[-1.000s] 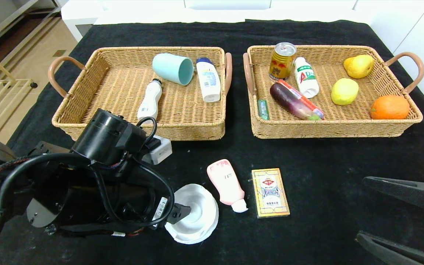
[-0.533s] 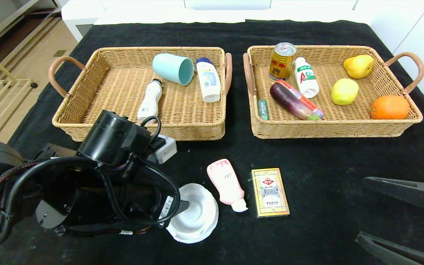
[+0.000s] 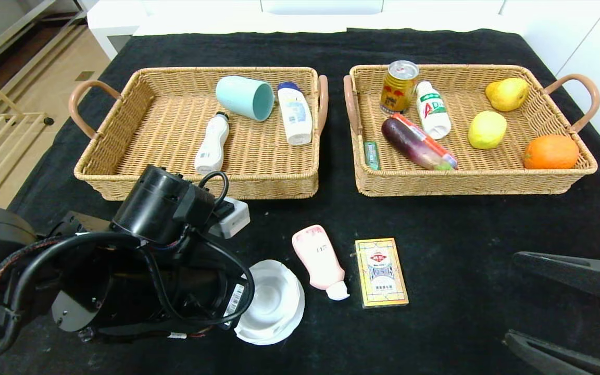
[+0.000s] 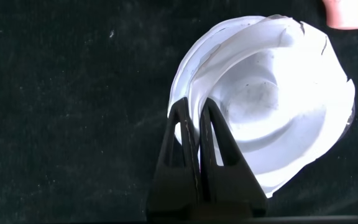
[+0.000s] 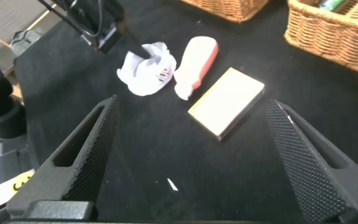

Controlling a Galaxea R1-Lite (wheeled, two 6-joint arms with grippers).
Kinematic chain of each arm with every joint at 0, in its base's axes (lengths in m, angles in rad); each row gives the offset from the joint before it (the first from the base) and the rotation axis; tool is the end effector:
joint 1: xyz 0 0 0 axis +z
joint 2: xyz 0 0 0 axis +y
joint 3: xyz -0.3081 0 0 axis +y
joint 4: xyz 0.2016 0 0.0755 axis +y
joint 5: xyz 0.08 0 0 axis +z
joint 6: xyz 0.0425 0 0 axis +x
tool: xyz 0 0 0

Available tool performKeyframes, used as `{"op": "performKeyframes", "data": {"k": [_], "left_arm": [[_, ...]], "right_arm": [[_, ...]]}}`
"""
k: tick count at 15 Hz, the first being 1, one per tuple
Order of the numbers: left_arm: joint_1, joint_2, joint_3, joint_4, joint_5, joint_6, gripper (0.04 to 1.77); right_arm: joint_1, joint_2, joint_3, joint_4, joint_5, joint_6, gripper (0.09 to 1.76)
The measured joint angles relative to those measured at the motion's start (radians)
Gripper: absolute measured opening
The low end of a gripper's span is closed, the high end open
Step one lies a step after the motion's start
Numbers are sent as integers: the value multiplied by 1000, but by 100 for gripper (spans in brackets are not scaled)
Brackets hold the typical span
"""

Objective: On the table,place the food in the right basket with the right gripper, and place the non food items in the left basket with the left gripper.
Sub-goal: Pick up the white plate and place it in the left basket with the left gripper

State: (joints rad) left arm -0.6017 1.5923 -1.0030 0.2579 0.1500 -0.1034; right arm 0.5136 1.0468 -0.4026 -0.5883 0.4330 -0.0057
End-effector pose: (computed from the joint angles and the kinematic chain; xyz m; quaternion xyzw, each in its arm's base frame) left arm 0.2484 -0.1629 0.1673 0.1048 0.3924 -0.1841 0.8951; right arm 0.1400 0.0994 0.1994 -0.0037 0.0266 0.4557 0.8897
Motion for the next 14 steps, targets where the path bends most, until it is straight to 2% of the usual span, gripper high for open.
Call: {"op": "performKeyframes", "data": {"k": [14], "left_arm": [[0, -19, 7, 11, -1, -1, 13]], "right_arm": [[2, 0, 1, 0, 1, 0, 171]]}}
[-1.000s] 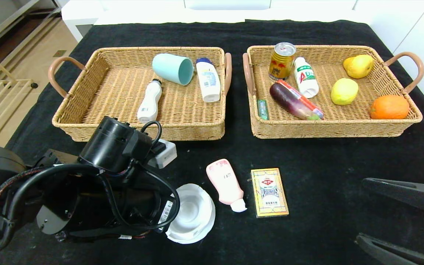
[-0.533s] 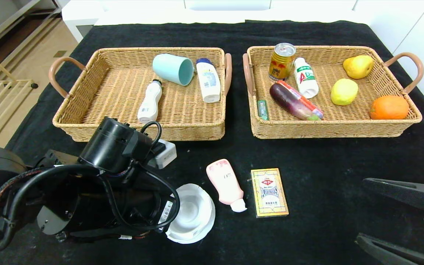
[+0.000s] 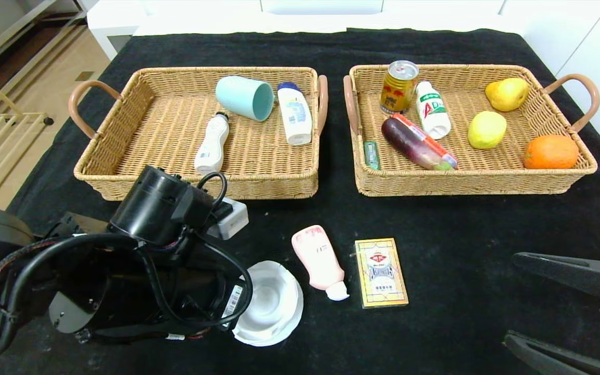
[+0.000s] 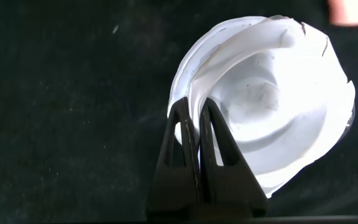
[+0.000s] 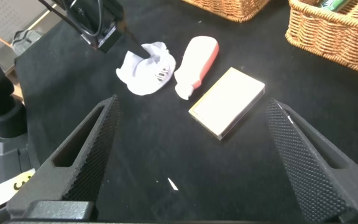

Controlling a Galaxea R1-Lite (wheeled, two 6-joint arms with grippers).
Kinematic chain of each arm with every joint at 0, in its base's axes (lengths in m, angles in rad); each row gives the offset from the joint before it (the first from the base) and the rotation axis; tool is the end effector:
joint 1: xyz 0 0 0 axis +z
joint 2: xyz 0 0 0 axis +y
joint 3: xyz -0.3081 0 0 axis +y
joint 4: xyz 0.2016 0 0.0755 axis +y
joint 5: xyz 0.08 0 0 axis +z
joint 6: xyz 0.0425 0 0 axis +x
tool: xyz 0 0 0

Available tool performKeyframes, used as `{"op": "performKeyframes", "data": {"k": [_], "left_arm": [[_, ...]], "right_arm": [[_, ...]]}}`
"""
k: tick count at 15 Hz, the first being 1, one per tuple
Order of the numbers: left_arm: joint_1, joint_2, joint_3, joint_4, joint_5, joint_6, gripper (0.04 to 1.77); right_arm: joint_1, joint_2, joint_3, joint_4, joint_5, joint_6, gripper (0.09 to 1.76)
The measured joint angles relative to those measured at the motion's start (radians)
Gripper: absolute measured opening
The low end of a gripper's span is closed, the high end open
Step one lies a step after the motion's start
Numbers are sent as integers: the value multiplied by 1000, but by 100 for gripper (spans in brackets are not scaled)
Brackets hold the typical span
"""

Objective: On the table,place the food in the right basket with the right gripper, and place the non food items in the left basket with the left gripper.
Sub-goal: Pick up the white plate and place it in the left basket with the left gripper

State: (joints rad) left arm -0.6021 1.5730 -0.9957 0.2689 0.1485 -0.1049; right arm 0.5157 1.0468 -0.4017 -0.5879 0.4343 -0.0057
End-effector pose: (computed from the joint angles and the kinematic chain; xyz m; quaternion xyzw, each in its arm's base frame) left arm 0.2440 -0.1600 0.1700 0.1037 0.3922 -0.1847 0.8951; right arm 0.1397 0.0997 0.1991 -0.0037 0.0273 0.4572 0.8889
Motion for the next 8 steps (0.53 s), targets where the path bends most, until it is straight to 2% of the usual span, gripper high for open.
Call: {"op": "performKeyframes", "data": {"k": [8], "left_arm": [[5, -156, 8, -5, -51, -2, 13]], "right_arm": [[2, -1, 3, 0, 0, 0, 171]]}}
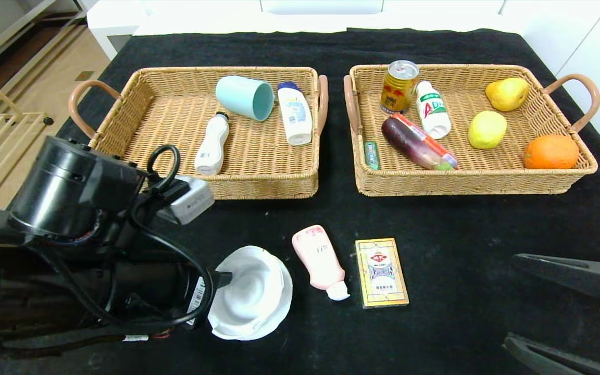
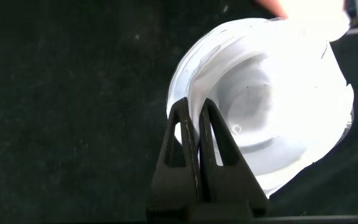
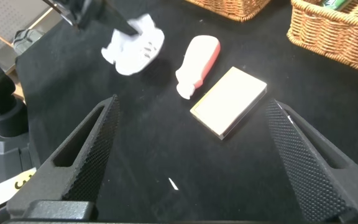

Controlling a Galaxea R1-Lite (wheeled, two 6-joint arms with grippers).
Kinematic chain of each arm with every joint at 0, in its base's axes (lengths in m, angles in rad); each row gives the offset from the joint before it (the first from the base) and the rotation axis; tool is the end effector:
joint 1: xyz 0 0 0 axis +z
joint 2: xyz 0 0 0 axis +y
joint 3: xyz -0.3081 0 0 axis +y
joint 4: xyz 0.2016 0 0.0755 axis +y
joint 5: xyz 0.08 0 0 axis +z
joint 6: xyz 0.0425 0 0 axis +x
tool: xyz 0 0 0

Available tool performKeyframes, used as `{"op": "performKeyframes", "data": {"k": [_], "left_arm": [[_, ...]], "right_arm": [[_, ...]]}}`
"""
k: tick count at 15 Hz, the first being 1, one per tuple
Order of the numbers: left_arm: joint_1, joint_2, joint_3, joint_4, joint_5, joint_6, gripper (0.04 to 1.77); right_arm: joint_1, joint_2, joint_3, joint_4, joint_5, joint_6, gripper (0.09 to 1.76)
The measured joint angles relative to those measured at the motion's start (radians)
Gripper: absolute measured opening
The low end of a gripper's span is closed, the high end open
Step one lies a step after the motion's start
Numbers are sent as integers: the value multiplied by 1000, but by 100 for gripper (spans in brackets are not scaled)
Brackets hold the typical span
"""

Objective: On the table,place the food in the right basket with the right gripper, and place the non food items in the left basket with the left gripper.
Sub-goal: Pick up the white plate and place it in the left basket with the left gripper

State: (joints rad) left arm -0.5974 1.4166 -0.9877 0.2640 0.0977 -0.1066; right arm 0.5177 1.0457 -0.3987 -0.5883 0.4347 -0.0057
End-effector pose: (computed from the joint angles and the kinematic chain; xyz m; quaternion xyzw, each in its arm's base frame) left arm 0.2186 -0.1437 0.2111 0.0669 0.3312 -0.2152 0.9162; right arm 0.1391 0.0998 0.1984 -0.0037 0.0280 0.4583 0.8884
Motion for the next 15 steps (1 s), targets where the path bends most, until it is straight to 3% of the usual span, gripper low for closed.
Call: {"op": "performKeyframes", "data": {"k": [3, 6, 11, 15], "left_arm": [[26, -43, -12, -31, -2, 0, 13], [68, -59, -26, -160, 0, 2, 13], [177, -20, -118, -183, -15, -1, 13], [255, 57, -213, -298, -39, -44, 13]], "right_arm": [[0, -1, 0, -1, 0, 0, 171], [0, -1, 0, -1, 0, 0, 171], [0, -3, -1, -3, -2, 0, 171], [0, -9, -3, -3, -2, 0, 171]]}}
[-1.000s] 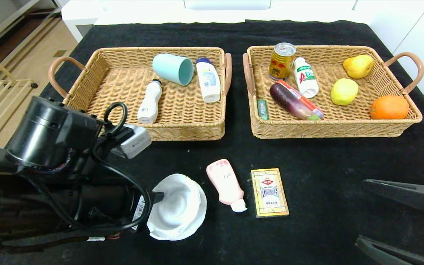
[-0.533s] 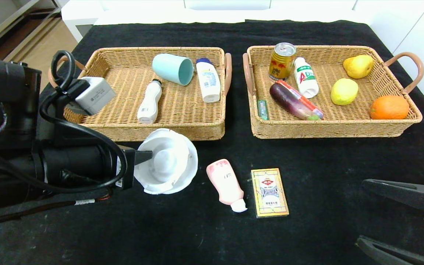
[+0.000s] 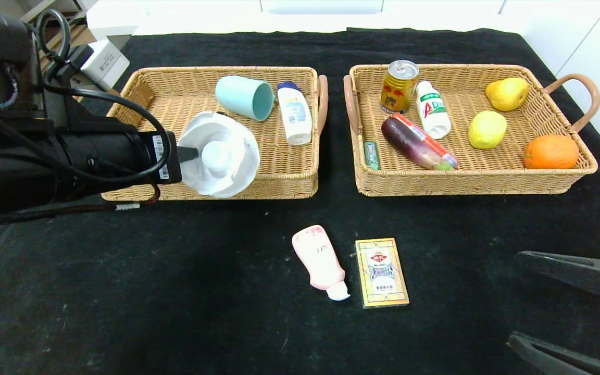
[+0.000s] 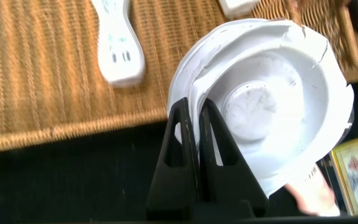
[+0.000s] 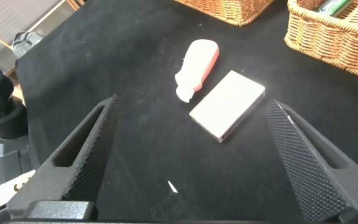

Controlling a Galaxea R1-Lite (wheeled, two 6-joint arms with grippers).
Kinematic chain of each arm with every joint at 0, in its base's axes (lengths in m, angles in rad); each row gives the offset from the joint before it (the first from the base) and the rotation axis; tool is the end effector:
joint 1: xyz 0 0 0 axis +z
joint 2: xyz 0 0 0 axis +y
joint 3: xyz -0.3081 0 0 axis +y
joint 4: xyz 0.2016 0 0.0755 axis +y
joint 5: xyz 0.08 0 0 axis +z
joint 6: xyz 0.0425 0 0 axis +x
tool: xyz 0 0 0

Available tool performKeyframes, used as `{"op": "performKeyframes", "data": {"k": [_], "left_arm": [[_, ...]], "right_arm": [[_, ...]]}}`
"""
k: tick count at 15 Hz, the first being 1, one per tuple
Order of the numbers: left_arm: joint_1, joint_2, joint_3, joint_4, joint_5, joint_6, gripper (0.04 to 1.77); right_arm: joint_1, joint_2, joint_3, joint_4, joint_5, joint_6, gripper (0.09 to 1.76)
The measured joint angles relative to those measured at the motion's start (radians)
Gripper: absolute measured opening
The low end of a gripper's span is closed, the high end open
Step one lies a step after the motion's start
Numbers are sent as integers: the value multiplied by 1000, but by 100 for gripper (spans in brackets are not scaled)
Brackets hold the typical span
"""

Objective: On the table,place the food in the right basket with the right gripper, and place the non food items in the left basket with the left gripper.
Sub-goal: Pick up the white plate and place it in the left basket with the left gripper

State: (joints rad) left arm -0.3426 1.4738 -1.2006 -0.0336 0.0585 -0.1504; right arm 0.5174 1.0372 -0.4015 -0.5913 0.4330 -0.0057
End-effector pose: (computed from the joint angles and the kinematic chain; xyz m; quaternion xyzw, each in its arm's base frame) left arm 0.2868 -0.0996 0.2959 -0.0501 0.1273 -0.1314 0.9818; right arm 0.1379 0.0990 0.2011 -0.0035 0.0209 0.4575 0.8890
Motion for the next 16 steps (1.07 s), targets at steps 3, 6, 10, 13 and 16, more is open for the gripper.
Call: {"op": "performKeyframes", "data": {"k": [3, 6, 10, 13, 16], "left_arm": [[27, 76, -88, -13, 4, -4, 13], [37, 151, -167, -16, 11, -4, 13], [51, 236, -260, -17, 16, -4, 13], [53, 269, -274, -27, 19, -3, 31], [54, 281, -270, -64, 26, -3, 76]], "right_arm": [[-1, 0, -1, 0, 0, 0, 171], [-1, 0, -1, 0, 0, 0, 171], [-1, -1, 0, 0, 0, 0, 171], [-1, -1, 0, -2, 0, 0, 171], [-1, -2, 0, -1, 0, 0, 171]]}}
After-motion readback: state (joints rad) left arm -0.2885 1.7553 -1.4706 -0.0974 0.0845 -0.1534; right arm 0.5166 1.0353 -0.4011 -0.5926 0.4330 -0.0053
